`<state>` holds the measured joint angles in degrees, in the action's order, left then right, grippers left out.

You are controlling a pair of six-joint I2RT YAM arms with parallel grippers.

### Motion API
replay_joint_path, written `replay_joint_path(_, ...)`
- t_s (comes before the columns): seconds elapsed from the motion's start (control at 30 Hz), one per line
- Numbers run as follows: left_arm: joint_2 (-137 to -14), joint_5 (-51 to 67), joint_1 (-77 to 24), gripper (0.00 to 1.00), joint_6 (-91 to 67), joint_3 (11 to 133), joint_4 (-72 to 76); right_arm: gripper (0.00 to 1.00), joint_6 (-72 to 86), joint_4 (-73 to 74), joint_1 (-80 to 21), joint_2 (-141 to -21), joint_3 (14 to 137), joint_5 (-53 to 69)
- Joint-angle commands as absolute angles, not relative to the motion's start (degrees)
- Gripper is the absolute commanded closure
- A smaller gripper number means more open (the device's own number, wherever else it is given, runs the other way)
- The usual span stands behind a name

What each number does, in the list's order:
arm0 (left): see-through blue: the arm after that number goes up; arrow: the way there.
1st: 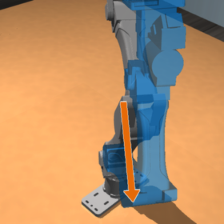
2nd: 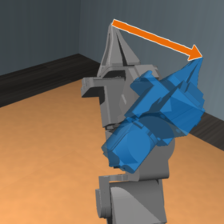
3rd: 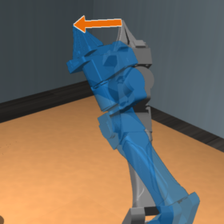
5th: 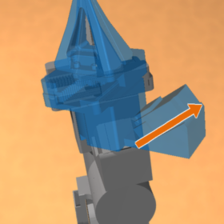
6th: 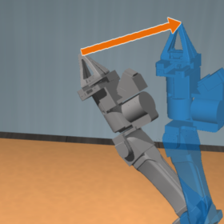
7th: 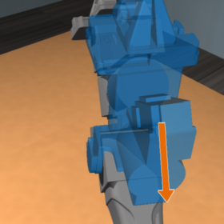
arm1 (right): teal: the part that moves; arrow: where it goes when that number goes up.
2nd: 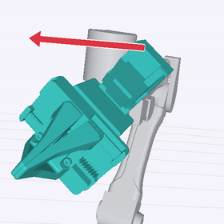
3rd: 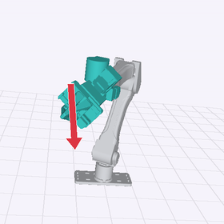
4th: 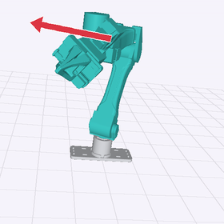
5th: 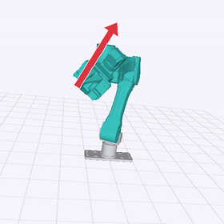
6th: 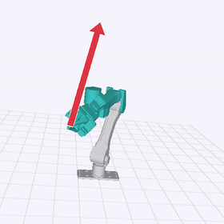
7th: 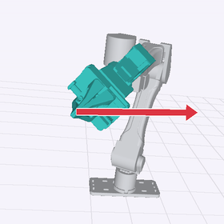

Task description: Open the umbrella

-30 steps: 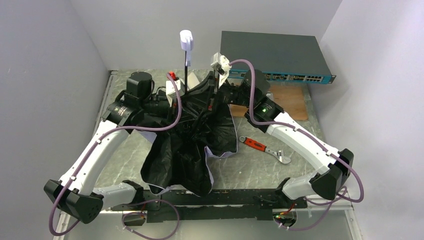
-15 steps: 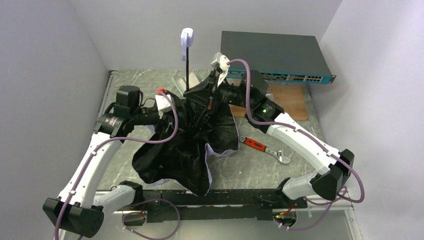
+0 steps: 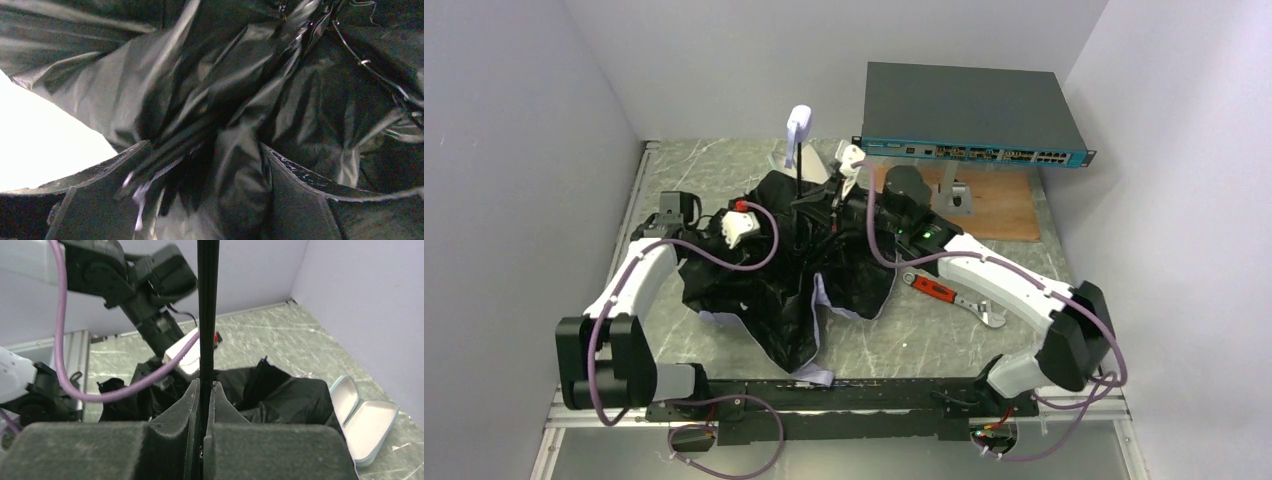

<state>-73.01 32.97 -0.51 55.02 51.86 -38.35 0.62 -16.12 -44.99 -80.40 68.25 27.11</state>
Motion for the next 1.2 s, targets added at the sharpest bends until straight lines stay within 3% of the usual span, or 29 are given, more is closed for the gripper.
replay_joint_path(0.0,-74.5,37.8,5.8,0.20,58.3,53.5,-35.4,1.00,-3.6,-27.3,-44.7,-83.6,65.7,27.6)
replay_joint_path(0.07,-72.2,45.2,8.7,0.17,56.8,54.1,-35.5,1.00,-4.0,-27.6,-44.8,-84.2,64.2,27.7)
replay_joint_path(0.13,-68.6,51.0,9.4,0.02,54.0,54.1,-33.8,1.00,-4.0,-26.9,-44.7,-84.3,63.8,28.3)
replay_joint_path(0.17,-66.4,54.3,9.4,0.01,52.4,53.7,-32.0,1.00,-3.7,-26.7,-44.7,-84.3,63.8,28.7)
replay_joint_path(0.2,-64.4,57.1,9.2,0.00,49.4,53.1,-29.5,0.94,-3.5,-26.4,-44.7,-84.3,63.8,28.9)
replay_joint_path(0.33,-60.1,59.3,4.7,0.00,43.7,51.7,-23.6,0.29,-4.6,-22.8,-44.7,-83.7,63.5,28.6)
replay_joint_path(0.4,-60.1,59.4,3.1,0.00,46.4,52.3,-25.4,0.19,-7.0,-19.0,-44.5,-82.5,62.5,28.2)
replay_joint_path(0.5,-60.9,59.4,2.0,0.06,51.8,52.7,-28.8,0.20,-11.3,-13.0,-43.7,-80.3,60.1,29.3)
replay_joint_path(0.73,-62.6,56.7,-4.2,0.30,69.4,50.6,-36.0,0.50,-19.9,-6.2,-43.4,-82.9,58.1,28.2)
replay_joint_path(1.0,-65.3,53.4,-11.6,0.40,72.6,49.0,-32.9,0.51,-18.4,-3.8,-44.4,-92.1,63.8,30.5)
replay_joint_path(1.17,-68.2,46.8,-13.2,0.53,73.5,45.3,-28.0,0.65,-18.8,-6.6,-44.9,-96.6,62.6,31.4)
